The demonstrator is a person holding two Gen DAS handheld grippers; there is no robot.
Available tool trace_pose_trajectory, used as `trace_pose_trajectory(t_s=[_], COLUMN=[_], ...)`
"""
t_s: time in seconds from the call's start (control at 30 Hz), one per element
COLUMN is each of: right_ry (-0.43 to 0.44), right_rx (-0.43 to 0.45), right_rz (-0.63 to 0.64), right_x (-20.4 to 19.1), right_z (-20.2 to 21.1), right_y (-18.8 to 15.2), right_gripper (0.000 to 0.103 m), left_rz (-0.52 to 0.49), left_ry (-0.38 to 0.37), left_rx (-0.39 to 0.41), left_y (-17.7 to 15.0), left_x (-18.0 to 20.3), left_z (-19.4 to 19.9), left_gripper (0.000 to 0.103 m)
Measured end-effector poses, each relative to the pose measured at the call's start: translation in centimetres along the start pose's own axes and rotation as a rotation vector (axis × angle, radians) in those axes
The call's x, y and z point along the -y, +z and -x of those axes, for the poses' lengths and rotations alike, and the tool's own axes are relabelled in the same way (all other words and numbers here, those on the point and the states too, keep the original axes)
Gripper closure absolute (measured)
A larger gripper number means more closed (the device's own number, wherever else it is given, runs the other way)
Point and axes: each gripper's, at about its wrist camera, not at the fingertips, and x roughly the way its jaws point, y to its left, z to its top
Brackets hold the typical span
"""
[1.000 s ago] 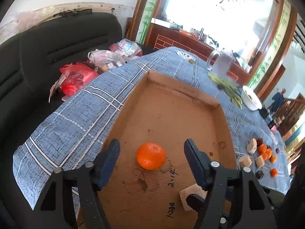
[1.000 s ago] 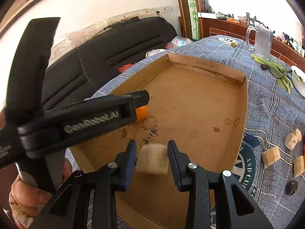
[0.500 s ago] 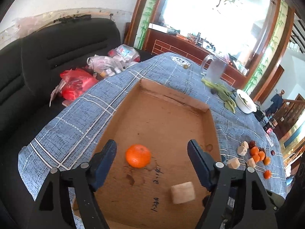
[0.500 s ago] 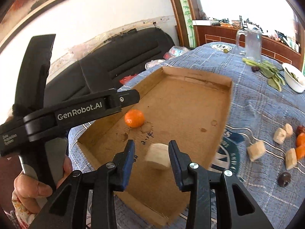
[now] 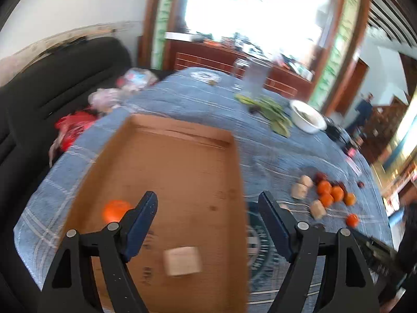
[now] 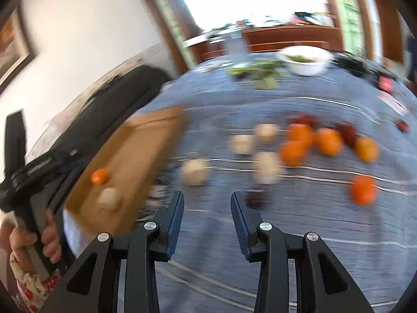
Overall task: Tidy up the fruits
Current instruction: 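Grasp a pale wooden cube with the left gripper while the right gripper grasps an orange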
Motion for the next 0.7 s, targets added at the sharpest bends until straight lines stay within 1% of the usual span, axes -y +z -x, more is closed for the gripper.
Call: trace_pose_trajectory(t_s=[0.13,0.23,0.33,0.4,0.53,0.7], right_ry=[-0.077,-0.126,-0.154,-0.175,-0.223,-0.253], right_rx=[0.033,0.045,0.045,0.042,0.027,-0.001], right_rz=[-0.08,-0.103,-0.106,-0.107,-0.122,-0.154], right_x=[4.7,6.9,7.9,8.3,9.5,11.5], right_z=[2.1,3.1,3.5,3.4,2.9,2.0], right_y=[0.2,0.5,0.5,0.6,0.6,0.7], right_gripper=[0.062,0.063,0.063,0.063,0.062,0.062], left_rz=[-0.106,-0.222,-0.317,-0.352,-0.371,-0.342], left_ry=[-0.039,-0.062,-0.046,-0.035,-0.01,-0.003], left_rx=[-0.041,-0.079,-0.129,-0.157,-0.208,-0.255], left_y=[-0.5,-1.4,-2.3,-2.7,-3.2,-3.1], left_x=[4.5,8.0,10.6,11.3,11.7,11.0], left_z=[-1.4,-3.4,-5.7,-7.0,-9.2,-10.7], left_gripper=[0.024,0.023,0.023,0.023,0.024,0.024])
